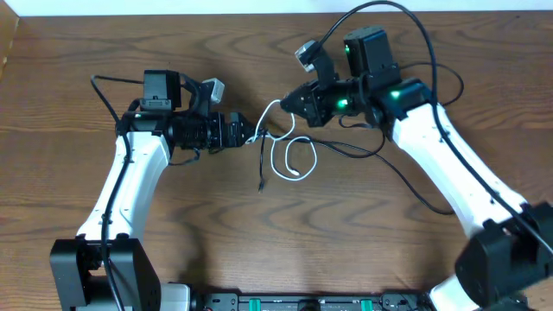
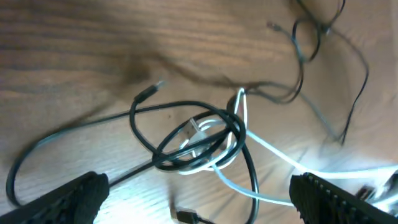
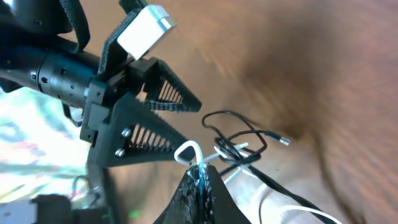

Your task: Untangle cables

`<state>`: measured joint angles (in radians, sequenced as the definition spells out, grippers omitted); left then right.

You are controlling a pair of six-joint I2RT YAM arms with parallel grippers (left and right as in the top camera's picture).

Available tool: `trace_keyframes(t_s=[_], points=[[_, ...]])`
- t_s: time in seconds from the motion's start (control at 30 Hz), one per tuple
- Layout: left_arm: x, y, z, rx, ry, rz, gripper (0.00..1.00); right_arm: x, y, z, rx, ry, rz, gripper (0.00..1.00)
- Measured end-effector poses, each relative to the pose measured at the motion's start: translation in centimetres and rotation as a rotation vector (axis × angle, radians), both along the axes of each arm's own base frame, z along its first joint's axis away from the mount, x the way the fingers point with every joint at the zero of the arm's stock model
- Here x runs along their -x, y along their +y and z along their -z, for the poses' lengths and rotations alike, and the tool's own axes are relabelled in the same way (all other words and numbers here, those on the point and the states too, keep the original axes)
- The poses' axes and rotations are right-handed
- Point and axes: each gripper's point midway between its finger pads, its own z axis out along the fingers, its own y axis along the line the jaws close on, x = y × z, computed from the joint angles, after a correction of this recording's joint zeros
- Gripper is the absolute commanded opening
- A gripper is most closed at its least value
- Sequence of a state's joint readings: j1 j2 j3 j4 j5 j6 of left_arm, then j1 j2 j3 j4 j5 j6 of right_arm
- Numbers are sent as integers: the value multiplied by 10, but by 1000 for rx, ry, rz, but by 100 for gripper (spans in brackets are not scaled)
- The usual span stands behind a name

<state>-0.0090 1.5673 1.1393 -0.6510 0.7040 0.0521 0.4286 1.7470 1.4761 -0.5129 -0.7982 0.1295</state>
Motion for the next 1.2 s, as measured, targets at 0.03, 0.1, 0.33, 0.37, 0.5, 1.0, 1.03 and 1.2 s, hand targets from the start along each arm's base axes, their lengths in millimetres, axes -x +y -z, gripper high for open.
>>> trace_keyframes(t_s=[0.03, 0.1, 0.33, 0.37, 0.5, 1.0, 1.03, 1.2], points=[[3, 0, 1, -12, -8, 30, 98, 0, 1, 4, -12, 19, -13, 1], [9, 0, 4, -36, -31, 93, 98, 2, 3, 9, -39, 55, -41, 1], [13, 0, 7, -103, -156, 267, 98, 2, -6, 1, -123, 103, -82, 1], [14, 0, 8, -107, -164, 280, 98, 1, -9, 0, -131, 106, -83, 1], [19, 0, 17, -116, -166, 311, 98, -3, -18, -3, -148, 115, -70, 1], [11, -11, 32, -48, -237, 351, 98, -1, -22, -9, -189, 131, -95, 1], [10, -12, 35, -42, -234, 352, 98, -1, -22, -10, -190, 131, -96, 1], [7, -16, 49, -6, -208, 359, 87, -1, -22, -10, -191, 131, -96, 1]])
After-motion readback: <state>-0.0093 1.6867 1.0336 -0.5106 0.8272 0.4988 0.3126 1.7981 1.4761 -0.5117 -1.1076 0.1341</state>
